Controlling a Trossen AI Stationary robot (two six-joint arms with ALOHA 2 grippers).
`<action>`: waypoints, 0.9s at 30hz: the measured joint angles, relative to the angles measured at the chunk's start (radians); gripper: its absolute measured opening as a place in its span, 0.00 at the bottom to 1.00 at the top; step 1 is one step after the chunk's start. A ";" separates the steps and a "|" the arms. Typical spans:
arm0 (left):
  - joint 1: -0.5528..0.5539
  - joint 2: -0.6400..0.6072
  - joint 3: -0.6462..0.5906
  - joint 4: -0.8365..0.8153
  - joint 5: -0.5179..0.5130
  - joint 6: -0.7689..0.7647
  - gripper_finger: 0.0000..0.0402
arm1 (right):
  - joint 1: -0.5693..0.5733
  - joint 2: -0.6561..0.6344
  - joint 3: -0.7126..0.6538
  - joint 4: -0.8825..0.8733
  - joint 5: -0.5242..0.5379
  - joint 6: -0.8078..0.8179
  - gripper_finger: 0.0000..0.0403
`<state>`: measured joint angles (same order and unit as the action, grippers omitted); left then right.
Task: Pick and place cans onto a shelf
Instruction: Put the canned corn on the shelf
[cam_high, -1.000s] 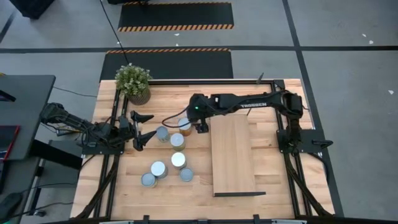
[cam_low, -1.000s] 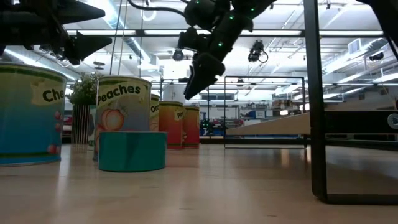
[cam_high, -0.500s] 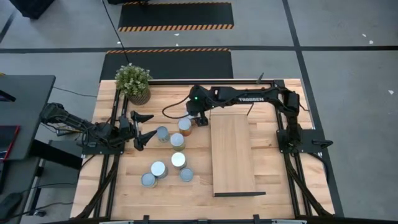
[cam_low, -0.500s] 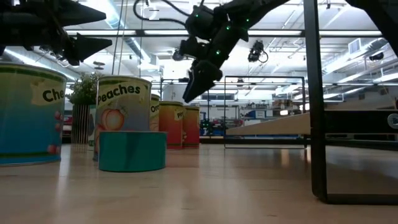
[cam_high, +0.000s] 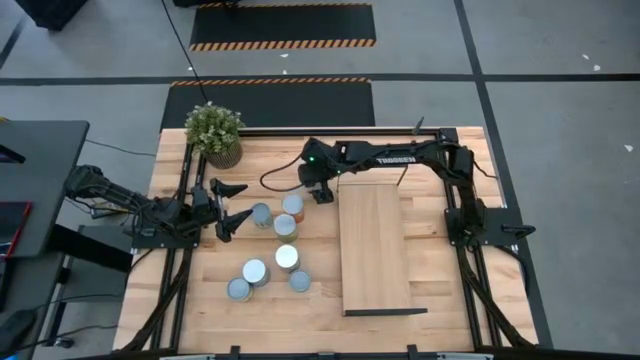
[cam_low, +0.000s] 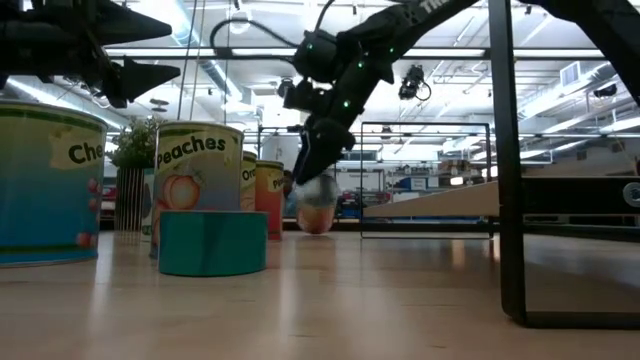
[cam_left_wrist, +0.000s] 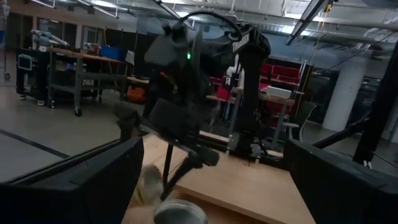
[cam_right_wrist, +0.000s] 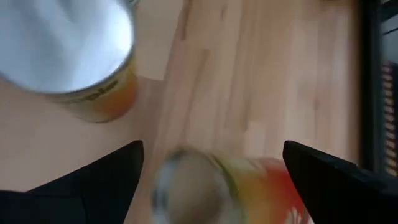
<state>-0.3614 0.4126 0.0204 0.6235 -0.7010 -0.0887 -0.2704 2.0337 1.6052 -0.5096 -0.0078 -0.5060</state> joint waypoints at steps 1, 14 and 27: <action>0.000 0.000 0.000 0.000 -0.002 -0.001 0.98 | -0.008 0.000 0.000 -0.002 0.000 0.000 0.98; 0.001 0.000 0.000 0.000 -0.019 -0.005 0.98 | -0.027 -0.010 0.194 -0.104 0.163 0.149 0.98; 0.000 0.000 -0.001 -0.005 -0.021 -0.005 0.98 | -0.303 -0.004 0.263 -0.367 0.162 0.511 0.94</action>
<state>-0.3611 0.4122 0.0199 0.6180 -0.7216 -0.0940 -0.5731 2.0296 1.8678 -0.8762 0.1538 0.0051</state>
